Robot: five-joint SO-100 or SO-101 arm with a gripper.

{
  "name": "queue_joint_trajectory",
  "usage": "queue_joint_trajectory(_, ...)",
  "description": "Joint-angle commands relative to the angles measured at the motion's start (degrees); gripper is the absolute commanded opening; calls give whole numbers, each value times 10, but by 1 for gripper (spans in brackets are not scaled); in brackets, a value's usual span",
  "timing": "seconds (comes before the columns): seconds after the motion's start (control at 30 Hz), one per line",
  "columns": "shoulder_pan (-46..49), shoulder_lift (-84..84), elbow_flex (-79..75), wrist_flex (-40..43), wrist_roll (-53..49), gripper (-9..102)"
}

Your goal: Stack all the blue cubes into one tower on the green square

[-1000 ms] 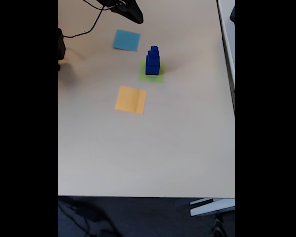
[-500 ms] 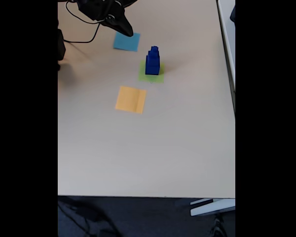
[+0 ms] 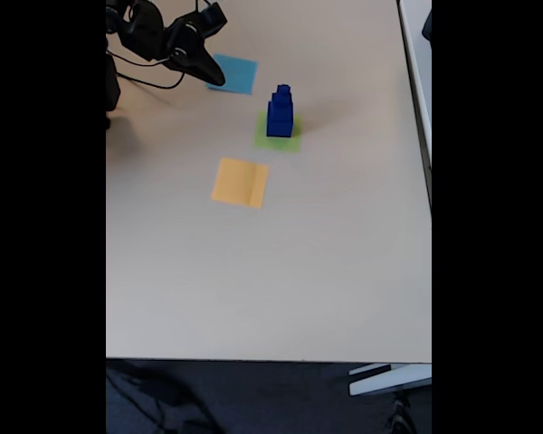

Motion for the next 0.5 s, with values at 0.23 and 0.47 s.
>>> queue_joint_trajectory(0.23,-16,147,120,-35,-39,0)
queue_joint_trajectory(0.47,-40,287,240,-58,-75,0)
